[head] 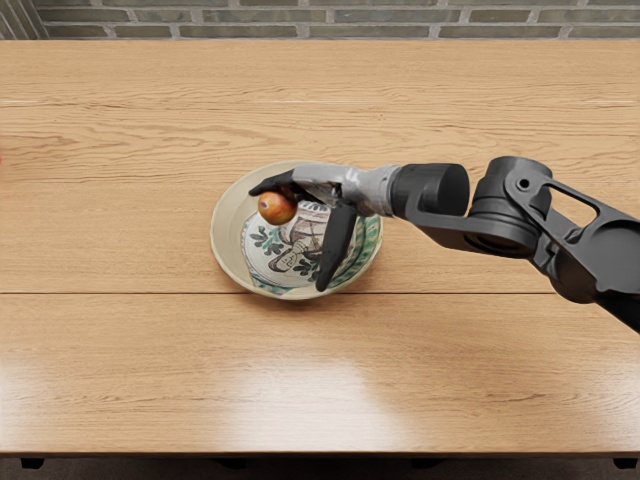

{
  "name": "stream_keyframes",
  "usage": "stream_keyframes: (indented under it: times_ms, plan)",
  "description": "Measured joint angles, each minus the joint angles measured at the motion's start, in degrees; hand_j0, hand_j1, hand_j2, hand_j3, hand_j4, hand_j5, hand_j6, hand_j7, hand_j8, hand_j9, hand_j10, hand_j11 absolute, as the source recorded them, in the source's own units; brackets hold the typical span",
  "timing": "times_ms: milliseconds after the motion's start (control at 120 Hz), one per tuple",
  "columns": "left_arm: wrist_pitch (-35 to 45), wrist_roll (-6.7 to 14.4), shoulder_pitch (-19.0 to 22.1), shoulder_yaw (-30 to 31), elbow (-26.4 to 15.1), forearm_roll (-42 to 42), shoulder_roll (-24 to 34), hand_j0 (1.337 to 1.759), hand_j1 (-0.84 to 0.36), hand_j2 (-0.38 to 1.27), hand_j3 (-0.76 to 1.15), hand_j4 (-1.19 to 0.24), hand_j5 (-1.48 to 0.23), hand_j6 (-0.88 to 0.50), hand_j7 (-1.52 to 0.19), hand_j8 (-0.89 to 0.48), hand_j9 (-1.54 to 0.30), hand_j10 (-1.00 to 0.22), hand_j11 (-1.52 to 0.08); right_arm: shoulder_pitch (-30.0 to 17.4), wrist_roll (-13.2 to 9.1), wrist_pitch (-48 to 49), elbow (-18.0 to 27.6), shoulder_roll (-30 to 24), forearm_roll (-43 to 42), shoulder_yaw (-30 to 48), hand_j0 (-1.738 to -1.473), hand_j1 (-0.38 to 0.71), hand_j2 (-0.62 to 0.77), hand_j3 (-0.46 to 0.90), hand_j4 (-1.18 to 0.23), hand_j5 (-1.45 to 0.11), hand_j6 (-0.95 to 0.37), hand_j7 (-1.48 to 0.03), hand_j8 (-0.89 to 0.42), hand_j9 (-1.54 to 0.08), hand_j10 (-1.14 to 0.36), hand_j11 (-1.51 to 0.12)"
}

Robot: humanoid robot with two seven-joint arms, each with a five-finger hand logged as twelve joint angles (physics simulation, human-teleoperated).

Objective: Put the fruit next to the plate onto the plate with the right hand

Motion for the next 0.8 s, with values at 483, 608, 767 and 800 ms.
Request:
stream_keyframes:
  times_ms: [483,608,767,800]
  plan:
    - [0.0,0.0,0.0,0.0,0.0,0.0,0.0,1.658,0.35,0.00,0.00,0.00,0.00,0.00,0.00,0.00,0.00,0.00,0.00,0.6,-0.5,0.4,-0.3,-1.2,-1.6,0.1,-1.658,-0.35,0.00,0.00,-0.04,0.00,0.00,0.00,0.00,0.00,0.00,0.00]
    - [0.0,0.0,0.0,0.0,0.0,0.0,0.0,1.658,0.35,0.00,0.00,0.00,0.00,0.00,0.00,0.00,0.00,0.00,0.00,0.6,-0.5,2.7,-0.3,-3.1,7.8,0.5,-1.658,-0.35,0.00,0.00,-0.02,0.00,0.00,0.00,0.00,0.00,0.00,0.00]
    - [0.0,0.0,0.0,0.0,0.0,0.0,0.0,1.658,0.35,0.00,0.00,0.00,0.00,0.00,0.00,0.00,0.00,0.00,0.00,0.6,-0.5,6.3,-0.4,-6.5,19.8,1.2,-1.658,-0.35,0.00,0.00,-0.01,0.00,0.00,0.00,0.00,0.00,0.00,0.00]
    - [0.0,0.0,0.0,0.0,0.0,0.0,0.0,1.658,0.35,0.00,0.00,0.00,0.00,0.00,0.00,0.00,0.00,0.00,0.00,0.6,-0.5,7.3,-0.4,-7.5,22.6,1.2,-1.658,-0.35,0.00,0.00,-0.01,0.00,0.00,0.00,0.00,0.00,0.00,0.00]
